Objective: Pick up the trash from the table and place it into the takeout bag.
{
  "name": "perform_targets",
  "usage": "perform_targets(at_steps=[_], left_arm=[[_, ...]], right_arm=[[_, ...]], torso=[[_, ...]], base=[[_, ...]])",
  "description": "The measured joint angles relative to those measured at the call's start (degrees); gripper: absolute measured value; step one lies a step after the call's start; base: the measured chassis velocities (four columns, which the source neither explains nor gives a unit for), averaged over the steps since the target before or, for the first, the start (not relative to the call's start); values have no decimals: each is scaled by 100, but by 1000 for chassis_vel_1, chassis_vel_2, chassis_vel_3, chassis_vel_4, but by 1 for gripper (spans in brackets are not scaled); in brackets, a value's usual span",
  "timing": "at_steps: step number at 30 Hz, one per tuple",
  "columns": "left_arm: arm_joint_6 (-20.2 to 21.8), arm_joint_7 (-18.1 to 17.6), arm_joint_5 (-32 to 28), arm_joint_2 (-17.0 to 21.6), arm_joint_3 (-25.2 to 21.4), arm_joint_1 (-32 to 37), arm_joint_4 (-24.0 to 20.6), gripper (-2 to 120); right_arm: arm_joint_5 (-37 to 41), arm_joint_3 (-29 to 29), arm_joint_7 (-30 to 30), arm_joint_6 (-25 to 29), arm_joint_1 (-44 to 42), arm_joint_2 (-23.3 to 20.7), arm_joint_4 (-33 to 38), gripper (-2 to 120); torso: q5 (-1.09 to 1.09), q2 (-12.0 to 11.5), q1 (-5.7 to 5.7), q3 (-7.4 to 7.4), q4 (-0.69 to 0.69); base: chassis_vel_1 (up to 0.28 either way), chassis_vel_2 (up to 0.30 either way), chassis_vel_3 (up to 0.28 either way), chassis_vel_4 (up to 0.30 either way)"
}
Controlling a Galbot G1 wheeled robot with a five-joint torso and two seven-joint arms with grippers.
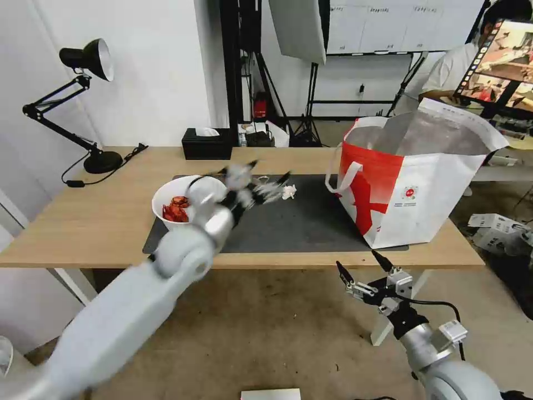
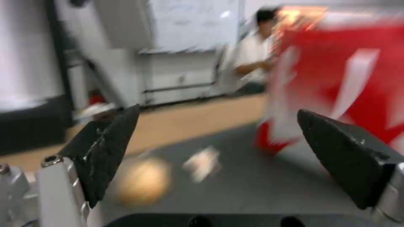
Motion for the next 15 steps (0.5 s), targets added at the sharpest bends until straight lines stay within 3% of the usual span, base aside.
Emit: perform_targets(at_steps=[1,2,4,5,8,15], left_arm=[[0,0,0,0,0,0,0,100],[-4,-144,428,68,-614,924,-271,100],[-43,-176,889,-148,-1478,2048,-532,100],[-43,-176,889,-148,-1478,2048,-532,100],[-187,58,1330,-526,-2179,3098,-606,100],[-380,80,1801,-1048,-2583,4019,-591,100]], right_arm=[[0,0,0,0,0,0,0,100],[-35,-10,29,13,-23,36,23,100],[-99,-28,59,25,-62,103,24,100],[-99,-28,59,25,-62,103,24,100],[-159,-21,94,29,-132,122,20,100],[-275,11,114,31,-222,125,-22,100]], torso=[[0,0,0,0,0],[-2,0,0,0,0],[1,0,0,0,-3],[1,0,0,0,-3],[1,1,0,0,0],[3,0,0,0,-1]], base=[[0,0,0,0],[0,0,0,0],[0,0,0,0],[0,0,0,0],[0,0,0,0],[0,0,0,0]])
